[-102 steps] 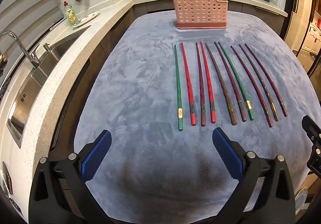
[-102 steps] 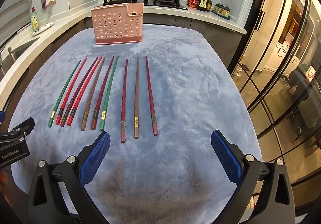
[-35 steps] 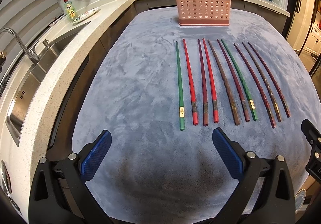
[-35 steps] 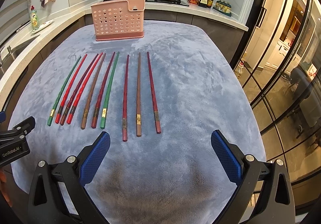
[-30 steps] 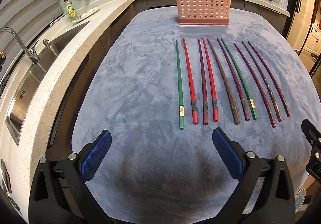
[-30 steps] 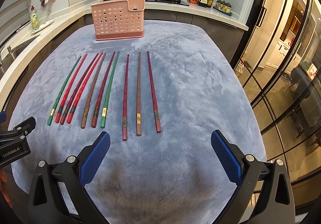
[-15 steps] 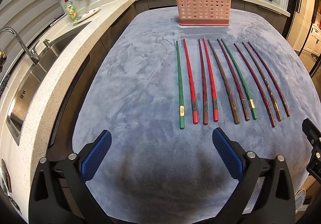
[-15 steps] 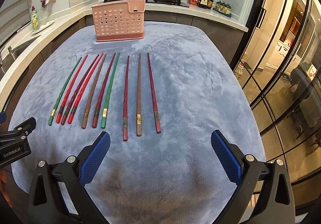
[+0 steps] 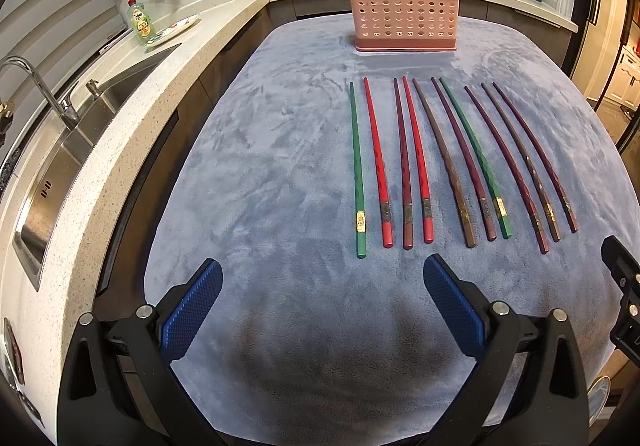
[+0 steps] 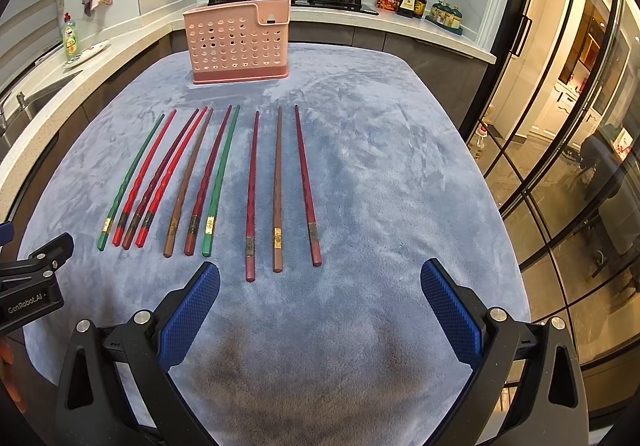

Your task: Organize utensils

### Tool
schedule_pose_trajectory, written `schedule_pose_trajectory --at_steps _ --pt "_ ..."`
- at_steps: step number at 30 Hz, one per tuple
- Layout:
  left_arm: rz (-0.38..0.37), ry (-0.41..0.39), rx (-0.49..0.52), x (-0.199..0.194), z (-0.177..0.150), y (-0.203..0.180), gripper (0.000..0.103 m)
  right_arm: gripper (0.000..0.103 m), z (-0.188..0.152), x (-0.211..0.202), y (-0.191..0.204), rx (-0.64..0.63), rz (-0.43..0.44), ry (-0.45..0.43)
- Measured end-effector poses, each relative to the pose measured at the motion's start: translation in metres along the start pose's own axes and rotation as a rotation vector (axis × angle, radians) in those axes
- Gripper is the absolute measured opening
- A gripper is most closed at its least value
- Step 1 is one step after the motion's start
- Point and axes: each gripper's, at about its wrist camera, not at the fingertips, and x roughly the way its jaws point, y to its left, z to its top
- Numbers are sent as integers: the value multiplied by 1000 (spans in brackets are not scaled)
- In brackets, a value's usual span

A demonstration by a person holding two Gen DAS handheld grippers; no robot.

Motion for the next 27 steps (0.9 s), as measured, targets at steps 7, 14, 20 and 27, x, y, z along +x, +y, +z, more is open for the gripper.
schedule_pose_trajectory --at_steps 7,14,20,27 --pt "-12 6 -11 1 2 2 96 96 1 0 -1 10 2 2" --pt "-83 34 -88 26 10 21 96 96 1 12 -11 32 7 1" --pt "-88 33 -78 53 15 21 96 90 3 32 -19 43 -3 3" --pt "-105 41 -66 76 18 16 93 72 12 61 -22 48 3 23"
